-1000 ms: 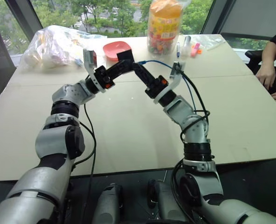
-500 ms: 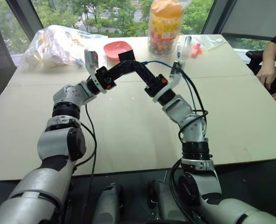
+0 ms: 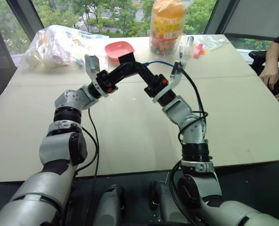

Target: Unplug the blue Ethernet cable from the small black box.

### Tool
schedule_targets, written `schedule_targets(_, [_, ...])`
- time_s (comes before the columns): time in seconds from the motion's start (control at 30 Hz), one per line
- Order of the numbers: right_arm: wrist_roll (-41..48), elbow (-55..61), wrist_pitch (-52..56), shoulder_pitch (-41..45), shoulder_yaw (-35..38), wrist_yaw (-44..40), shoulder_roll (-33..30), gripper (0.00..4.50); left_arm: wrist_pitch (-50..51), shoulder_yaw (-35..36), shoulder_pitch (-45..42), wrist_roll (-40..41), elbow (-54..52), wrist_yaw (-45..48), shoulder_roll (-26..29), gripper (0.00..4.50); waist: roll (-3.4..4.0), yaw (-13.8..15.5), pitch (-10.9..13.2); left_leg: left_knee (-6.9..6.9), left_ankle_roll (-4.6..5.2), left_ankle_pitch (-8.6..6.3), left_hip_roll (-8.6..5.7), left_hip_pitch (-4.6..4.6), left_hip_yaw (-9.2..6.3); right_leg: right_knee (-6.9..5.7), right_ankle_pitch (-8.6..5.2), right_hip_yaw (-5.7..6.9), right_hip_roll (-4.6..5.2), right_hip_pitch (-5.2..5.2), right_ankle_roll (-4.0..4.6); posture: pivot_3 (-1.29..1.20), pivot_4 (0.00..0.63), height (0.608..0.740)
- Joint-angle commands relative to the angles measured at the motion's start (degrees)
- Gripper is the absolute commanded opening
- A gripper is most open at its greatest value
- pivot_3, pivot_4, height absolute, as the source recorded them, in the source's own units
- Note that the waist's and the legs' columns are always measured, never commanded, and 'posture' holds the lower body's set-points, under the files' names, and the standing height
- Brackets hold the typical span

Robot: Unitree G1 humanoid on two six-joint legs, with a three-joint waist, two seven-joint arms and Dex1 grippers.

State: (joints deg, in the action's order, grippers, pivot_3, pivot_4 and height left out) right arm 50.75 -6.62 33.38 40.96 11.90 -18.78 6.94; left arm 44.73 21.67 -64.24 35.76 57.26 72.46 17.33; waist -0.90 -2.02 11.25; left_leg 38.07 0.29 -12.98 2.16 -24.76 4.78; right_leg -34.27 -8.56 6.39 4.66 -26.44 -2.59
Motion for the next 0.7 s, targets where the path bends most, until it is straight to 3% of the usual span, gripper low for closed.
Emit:
schedule_targets(0.03, [1.33,0.74,-0.77,0.98,0.72,1.43,1.93,0.49,-1.52,0.25,-0.85,0.46,-3.27,-1.20,0.24,0.52,0.00,0.01,0.00,0.00,0.00,0.00,0.00,0.00,0.00,0.00,0.00,0.00,0.00,0.00,0.00,0.00,0.150,0.740])
schedule_targets(0.43, [5.91,-0.19,-2.86,1.47,3.65,1.50,3.56,0.49,-1.58,0.30,0.47,2.03,-4.17,-2.61,0.19,0.52,0.00,0.00,0.00,-0.01,0.00,0.00,0.00,-0.02,0.00,0.01,0.00,0.00,0.00,-0.02,0.00,0.00,0.150,0.740])
schedule_targets(0.7, [3.51,0.37,-2.10,-0.16,0.08,0.16,2.06,0.49,-1.94,0.16,0.84,1.96,-4.53,-3.03,-0.17,0.52,0.00,-0.01,0.00,-0.01,0.00,0.00,0.00,-0.03,0.00,0.03,0.00,0.01,0.00,-0.02,0.00,0.00,0.150,0.740])
